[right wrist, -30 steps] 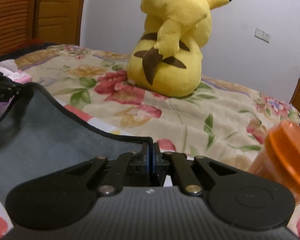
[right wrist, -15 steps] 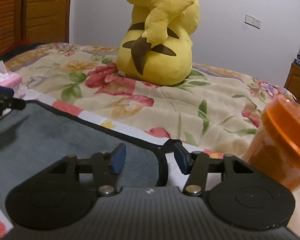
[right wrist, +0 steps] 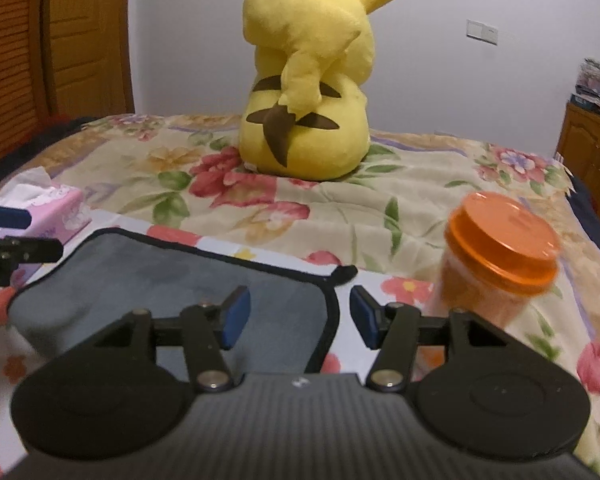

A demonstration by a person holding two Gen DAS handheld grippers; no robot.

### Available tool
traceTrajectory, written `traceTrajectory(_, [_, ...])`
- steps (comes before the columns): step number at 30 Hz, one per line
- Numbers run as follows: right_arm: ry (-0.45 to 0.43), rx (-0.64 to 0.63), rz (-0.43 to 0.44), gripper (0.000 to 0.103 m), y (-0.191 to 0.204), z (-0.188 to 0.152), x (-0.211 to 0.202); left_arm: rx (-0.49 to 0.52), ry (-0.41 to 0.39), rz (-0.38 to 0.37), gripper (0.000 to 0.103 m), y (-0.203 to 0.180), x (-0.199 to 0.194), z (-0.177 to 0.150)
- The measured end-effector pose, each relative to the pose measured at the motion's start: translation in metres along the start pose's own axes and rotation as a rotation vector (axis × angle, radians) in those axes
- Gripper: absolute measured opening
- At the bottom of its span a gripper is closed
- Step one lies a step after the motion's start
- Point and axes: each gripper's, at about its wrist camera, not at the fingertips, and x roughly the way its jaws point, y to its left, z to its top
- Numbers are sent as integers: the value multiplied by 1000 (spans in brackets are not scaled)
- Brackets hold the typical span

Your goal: Fold towel

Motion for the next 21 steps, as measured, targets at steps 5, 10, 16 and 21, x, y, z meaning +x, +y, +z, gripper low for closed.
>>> traceTrajectory(5, [5,6,-11,67,1,-6,-20,15,7,-2,75,-6,-21,-6])
traceTrajectory(10, [3,16,-23,84,1,-12,-39,21,1,-10,77,-12,-42,-6])
traceTrajectory(16, [3,43,-31,101,0,-15,-62,38,-18,-21,89,-21,-74,-5])
traceTrajectory(21, [1,39,-44,103,2,-16,-86,19,-46,-24,94,-25,-105,-3])
